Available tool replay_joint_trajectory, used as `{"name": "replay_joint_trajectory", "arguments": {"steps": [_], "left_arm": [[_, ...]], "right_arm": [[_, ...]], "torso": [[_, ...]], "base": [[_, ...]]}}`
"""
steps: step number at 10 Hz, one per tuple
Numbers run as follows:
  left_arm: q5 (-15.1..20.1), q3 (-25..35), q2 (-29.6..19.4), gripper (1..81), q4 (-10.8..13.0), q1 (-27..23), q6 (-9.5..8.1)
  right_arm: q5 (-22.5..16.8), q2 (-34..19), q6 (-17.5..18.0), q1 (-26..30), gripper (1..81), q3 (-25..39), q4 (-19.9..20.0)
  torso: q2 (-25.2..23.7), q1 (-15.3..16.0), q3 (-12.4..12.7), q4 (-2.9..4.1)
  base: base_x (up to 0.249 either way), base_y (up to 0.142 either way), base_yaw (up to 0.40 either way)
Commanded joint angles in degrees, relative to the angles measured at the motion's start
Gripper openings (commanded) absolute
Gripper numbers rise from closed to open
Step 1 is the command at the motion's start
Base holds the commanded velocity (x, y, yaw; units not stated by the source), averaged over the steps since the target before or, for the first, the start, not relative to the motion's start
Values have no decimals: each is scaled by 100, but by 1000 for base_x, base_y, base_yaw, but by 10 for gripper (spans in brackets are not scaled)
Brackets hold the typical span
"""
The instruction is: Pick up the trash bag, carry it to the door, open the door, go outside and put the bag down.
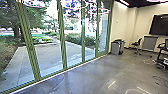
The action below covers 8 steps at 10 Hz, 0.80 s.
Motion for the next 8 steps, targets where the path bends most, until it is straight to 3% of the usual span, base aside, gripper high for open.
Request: {"name": "replay_joint_trajectory", "arguments": {"steps": [1,4,8], "left_arm": [[352,2,21,10,14,-514,56],[352,-7,12,10,14,-514,47],[351,1,3,10,14,-514,47]], "right_arm": [[-269,25,-6,327,811,9,23],[-269,25,-6,327,811,9,23],[-269,16,-6,318,811,9,31]], "torso": [[0,0,0,0],[0,2,0,0],[-5,-9,0,0]], "base": [[0,0,0],[21,0,0],[135,0,0]]}}
